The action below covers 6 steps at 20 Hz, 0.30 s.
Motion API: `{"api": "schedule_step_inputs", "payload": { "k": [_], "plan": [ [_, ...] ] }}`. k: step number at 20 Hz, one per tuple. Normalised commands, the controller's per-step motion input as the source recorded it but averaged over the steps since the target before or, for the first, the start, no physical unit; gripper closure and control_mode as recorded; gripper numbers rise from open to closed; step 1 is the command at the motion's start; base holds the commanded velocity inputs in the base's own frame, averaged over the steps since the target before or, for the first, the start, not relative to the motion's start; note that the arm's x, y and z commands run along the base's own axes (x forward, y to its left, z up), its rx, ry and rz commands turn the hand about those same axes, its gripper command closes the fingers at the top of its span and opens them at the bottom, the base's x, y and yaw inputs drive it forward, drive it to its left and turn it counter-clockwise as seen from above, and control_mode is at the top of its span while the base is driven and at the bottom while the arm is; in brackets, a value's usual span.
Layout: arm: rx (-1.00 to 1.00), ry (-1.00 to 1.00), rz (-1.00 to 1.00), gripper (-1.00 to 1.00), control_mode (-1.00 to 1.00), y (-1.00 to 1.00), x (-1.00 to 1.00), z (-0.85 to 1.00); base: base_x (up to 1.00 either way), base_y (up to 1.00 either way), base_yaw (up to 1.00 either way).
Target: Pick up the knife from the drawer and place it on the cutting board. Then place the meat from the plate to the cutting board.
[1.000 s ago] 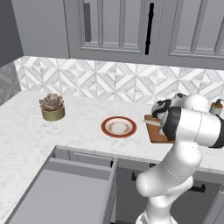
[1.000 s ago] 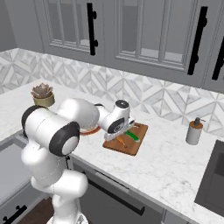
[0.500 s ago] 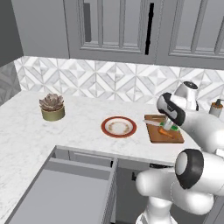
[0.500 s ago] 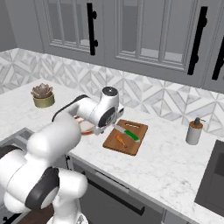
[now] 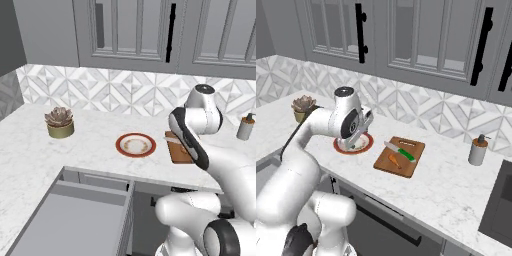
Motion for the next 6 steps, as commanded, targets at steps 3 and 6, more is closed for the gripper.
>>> {"api": "schedule_step_inputs", "payload": {
  "k": [3, 6],
  "plan": [
    [-0.2, 0.0, 0.14, -1.0, -1.0, 0.22, -1.0, 1.0, 0.0, 0.0, 0.0],
    [-0.15, 0.0, 0.13, -1.0, -1.0, 0.05, -0.83, 1.0, 0.0, 0.0, 0.0]
  ]
}}
